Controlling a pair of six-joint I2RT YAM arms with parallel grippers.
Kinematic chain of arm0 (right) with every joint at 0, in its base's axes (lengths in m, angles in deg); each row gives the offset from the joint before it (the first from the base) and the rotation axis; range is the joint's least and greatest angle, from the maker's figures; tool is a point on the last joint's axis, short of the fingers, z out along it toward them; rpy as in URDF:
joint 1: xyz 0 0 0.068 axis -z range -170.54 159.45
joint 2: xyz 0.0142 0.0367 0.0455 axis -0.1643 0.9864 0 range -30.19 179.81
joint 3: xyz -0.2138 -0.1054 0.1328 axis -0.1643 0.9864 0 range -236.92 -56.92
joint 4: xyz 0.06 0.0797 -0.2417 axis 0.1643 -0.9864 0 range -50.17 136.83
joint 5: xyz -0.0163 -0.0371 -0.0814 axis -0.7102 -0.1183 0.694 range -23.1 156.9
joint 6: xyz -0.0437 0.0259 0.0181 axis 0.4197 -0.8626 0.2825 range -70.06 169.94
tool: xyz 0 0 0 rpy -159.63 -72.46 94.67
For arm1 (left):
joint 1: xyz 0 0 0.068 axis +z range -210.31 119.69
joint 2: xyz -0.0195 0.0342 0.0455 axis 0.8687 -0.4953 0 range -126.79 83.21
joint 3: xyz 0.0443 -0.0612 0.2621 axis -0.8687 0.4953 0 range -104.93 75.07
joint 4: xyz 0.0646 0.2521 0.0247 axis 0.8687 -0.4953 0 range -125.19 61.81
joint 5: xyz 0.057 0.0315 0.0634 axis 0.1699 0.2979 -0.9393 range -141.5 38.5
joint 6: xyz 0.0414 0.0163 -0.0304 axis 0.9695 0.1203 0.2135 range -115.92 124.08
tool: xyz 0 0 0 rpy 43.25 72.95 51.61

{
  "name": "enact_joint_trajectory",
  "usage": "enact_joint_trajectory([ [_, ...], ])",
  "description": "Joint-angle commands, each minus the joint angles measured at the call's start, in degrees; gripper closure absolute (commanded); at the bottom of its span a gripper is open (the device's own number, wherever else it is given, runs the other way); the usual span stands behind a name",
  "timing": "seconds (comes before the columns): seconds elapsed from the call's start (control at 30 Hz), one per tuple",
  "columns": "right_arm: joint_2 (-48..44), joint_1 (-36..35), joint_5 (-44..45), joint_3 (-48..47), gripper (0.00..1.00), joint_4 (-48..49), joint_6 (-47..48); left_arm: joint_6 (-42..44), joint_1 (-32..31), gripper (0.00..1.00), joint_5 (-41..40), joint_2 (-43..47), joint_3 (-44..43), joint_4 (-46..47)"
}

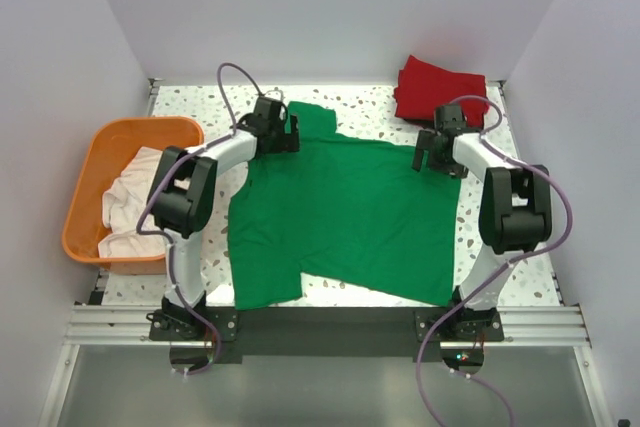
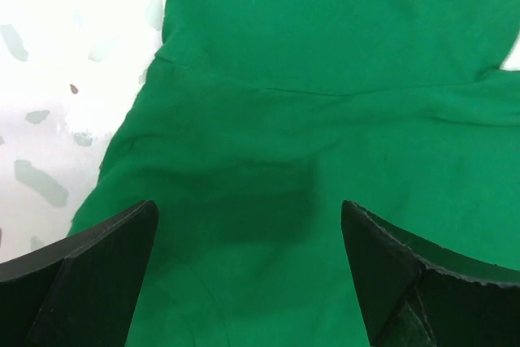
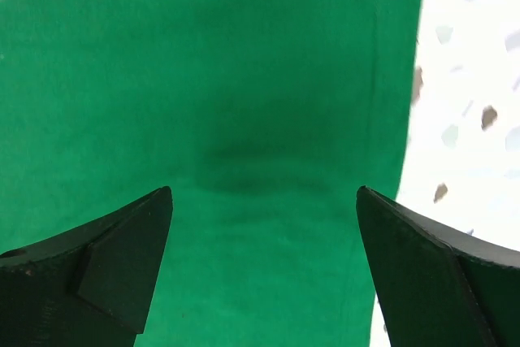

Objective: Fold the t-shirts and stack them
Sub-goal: Flatten the tshirt out

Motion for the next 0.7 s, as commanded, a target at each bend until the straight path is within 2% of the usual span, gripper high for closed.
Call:
enact_joint_trajectory([
  [0.0,2.7,0.0,0.1,-5.5,0.01,1.9,3.1,-0.4,0.5,0.00,-2.1,-3.8,-7.0,-3.2],
  [0.13,6.2,-0.1,-0.6,-6.4,0.01,2.7,3.8,-2.3,2.3,0.00,-3.9,-6.9,-7.5,-4.9],
  [0.43,14.8,-1.1,-2.2,-13.0,0.01,2.9,7.0,-3.9,5.8,0.00,-4.3,-7.4,-5.3,-5.7],
  [0.67,19.0,-1.4,-1.7,-18.3,0.01,3.8,8.2,-2.5,6.7,0.00,-2.7,-8.6,-6.5,-4.2],
])
